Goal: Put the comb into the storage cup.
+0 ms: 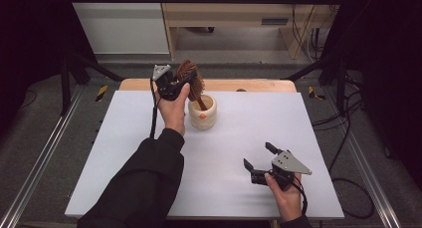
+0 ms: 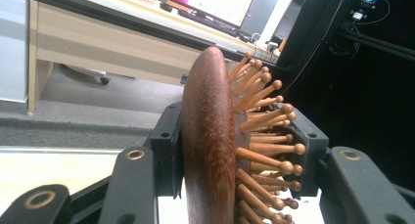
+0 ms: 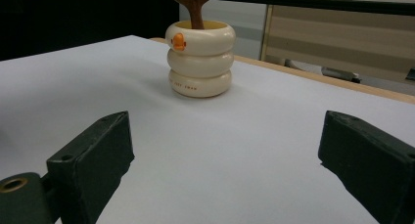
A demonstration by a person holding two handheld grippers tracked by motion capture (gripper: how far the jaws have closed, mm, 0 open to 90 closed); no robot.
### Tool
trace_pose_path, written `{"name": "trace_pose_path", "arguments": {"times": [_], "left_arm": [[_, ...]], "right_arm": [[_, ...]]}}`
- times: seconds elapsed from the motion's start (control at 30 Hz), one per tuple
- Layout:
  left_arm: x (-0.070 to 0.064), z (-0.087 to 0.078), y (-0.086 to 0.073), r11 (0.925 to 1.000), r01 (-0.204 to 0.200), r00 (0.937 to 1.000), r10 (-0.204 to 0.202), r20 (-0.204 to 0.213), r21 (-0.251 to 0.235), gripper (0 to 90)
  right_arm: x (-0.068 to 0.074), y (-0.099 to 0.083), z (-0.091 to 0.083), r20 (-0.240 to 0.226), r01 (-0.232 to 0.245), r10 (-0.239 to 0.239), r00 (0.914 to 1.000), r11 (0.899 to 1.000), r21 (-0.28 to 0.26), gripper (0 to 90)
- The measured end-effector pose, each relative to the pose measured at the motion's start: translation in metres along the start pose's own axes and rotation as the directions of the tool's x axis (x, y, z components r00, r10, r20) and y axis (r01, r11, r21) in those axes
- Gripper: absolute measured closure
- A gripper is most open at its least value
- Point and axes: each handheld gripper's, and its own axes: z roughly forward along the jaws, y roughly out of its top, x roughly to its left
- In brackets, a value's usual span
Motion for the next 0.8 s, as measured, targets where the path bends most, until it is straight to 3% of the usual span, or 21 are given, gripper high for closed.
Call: {"name": "trace_pose_path", "arguments": {"times": [0.8], "left_arm": [[0.0015, 0.0039, -0.0096, 0.9997, 0.001, 1.0, -0.001, 0.004, 0.023, 50.1]], "right_arm": [[-0.0001, -0.0001, 0.0, -0.002, 0.001, -0.001, 1.0, 1.0, -0.002, 6.3]]}}
